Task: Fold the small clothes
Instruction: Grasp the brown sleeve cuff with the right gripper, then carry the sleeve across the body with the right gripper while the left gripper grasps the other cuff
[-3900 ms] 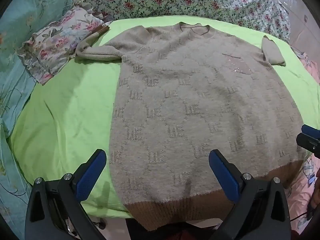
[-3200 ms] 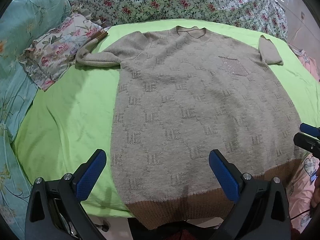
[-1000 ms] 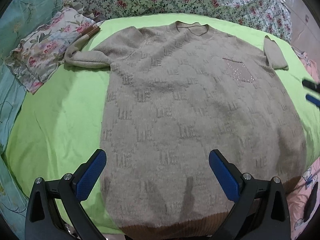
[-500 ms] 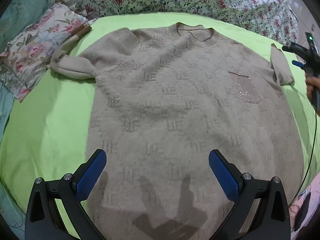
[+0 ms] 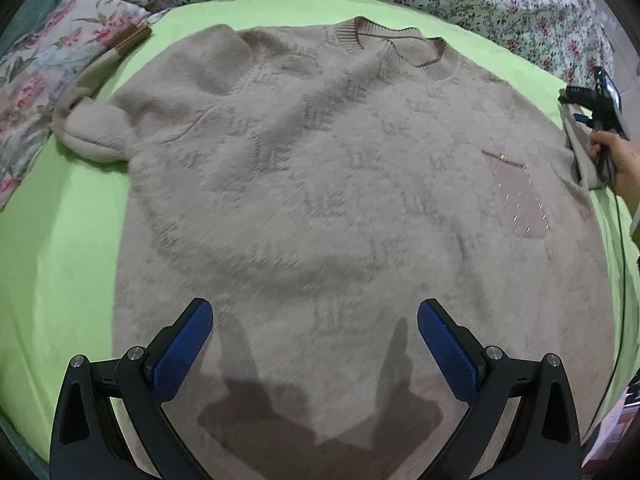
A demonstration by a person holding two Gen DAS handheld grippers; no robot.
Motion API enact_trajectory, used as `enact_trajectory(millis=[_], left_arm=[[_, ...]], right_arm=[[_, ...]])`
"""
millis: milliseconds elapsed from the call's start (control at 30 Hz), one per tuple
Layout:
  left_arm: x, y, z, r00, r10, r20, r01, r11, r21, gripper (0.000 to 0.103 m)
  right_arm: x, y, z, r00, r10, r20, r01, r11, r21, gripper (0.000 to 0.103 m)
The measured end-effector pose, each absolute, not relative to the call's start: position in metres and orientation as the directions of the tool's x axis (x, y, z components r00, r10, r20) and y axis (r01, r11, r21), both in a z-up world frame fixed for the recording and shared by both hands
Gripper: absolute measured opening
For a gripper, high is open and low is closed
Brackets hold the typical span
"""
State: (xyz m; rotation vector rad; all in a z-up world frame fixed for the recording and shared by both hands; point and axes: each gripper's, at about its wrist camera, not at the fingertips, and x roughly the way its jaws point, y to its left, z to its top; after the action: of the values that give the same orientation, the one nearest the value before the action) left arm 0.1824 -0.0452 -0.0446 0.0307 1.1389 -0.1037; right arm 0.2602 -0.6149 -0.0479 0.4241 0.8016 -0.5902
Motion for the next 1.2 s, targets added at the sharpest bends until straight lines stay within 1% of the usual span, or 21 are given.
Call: enact_trajectory(millis=[33, 67, 133, 300, 400, 533, 600, 667, 733, 800, 900, 967, 1000, 1100, 1167, 1200], left_arm=[[0.185, -0.047, -0.044, 0.421, -0.079, -0.904, 0.101, 0.994, -0.040, 0.102], [0.186, -0.048, -0.043, 0.424, -0.087, -0.901, 0.103, 0.994, -0.047, 0.102], [0.188, -0.049, -0.041, 0.430, -0.102, -0.897, 0.110, 0.992, -0.060, 0.102], [0.183, -0.044, -0.033, 0.451, -0.121, -0.884, 0.115, 0.990, -0.077, 0.102], [0.177, -0.037, -0.025, 0.468, -0.131, -0.874, 0.107, 0.990, -0.091, 0.102], [0.169, -0.023, -0.018, 0.485, -0.135, -0.864, 0.086, 0.991, -0.107, 0.102], [0.165, -0.015, -0.016, 0.493, -0.141, -0.858, 0.074, 0.990, -0.121, 0.102], [0.162, -0.007, -0.014, 0.500, -0.154, -0.852, 0.060, 0.988, -0.144, 0.102], [0.161, 0.000, -0.014, 0.501, -0.167, -0.849, 0.049, 0.985, -0.165, 0.102], [0.159, 0.007, -0.013, 0.505, -0.185, -0.843, 0.040, 0.981, -0.191, 0.102], [0.160, 0.018, -0.014, 0.510, -0.213, -0.833, 0.034, 0.973, -0.228, 0.102], [0.164, 0.023, -0.014, 0.510, -0.229, -0.829, 0.033, 0.968, -0.247, 0.102], [0.168, 0.026, -0.015, 0.509, -0.251, -0.823, 0.035, 0.962, -0.272, 0.102], [0.184, 0.030, -0.017, 0.490, -0.323, -0.810, 0.040, 0.936, -0.350, 0.102], [0.199, 0.031, -0.018, 0.474, -0.392, -0.788, 0.055, 0.907, -0.418, 0.102], [0.206, 0.030, -0.018, 0.470, -0.417, -0.778, 0.063, 0.895, -0.441, 0.102]], right_arm=[[0.259, -0.615, -0.045, 0.565, -0.318, -0.761, 0.631, 0.761, 0.151, 0.017], [0.259, -0.614, -0.044, 0.580, -0.300, -0.757, 0.621, 0.765, 0.172, 0.011], [0.256, -0.604, -0.036, 0.612, -0.274, -0.742, 0.590, 0.783, 0.197, 0.008], [0.250, -0.553, -0.001, 0.713, -0.132, -0.689, 0.449, 0.841, 0.303, 0.007], [0.250, -0.505, 0.015, 0.766, 0.001, -0.643, 0.322, 0.865, 0.385, 0.007], [0.251, -0.431, 0.024, 0.792, 0.198, -0.578, 0.139, 0.863, 0.486, 0.007], [0.251, -0.382, 0.026, 0.783, 0.303, -0.544, 0.031, 0.853, 0.521, 0.007], [0.251, -0.342, 0.022, 0.760, 0.379, -0.527, -0.047, 0.842, 0.537, 0.007], [0.247, -0.300, 0.015, 0.726, 0.443, -0.525, -0.123, 0.835, 0.536, 0.007], [0.240, -0.262, 0.001, 0.679, 0.494, -0.544, -0.187, 0.832, 0.522, 0.007], [0.229, -0.224, -0.022, 0.604, 0.533, -0.593, -0.240, 0.830, 0.503, 0.007], [0.226, -0.212, -0.035, 0.574, 0.533, -0.622, -0.252, 0.837, 0.486, 0.007], [0.222, -0.207, -0.041, 0.557, 0.535, -0.636, -0.256, 0.839, 0.481, 0.009], [0.210, -0.204, -0.059, 0.495, 0.563, -0.662, -0.255, 0.823, 0.508, 0.011], [0.209, -0.201, -0.063, 0.476, 0.569, -0.670, -0.259, 0.819, 0.511, 0.025], [0.201, -0.204, -0.064, 0.462, 0.589, -0.663, -0.265, 0.805, 0.531, 0.040]])
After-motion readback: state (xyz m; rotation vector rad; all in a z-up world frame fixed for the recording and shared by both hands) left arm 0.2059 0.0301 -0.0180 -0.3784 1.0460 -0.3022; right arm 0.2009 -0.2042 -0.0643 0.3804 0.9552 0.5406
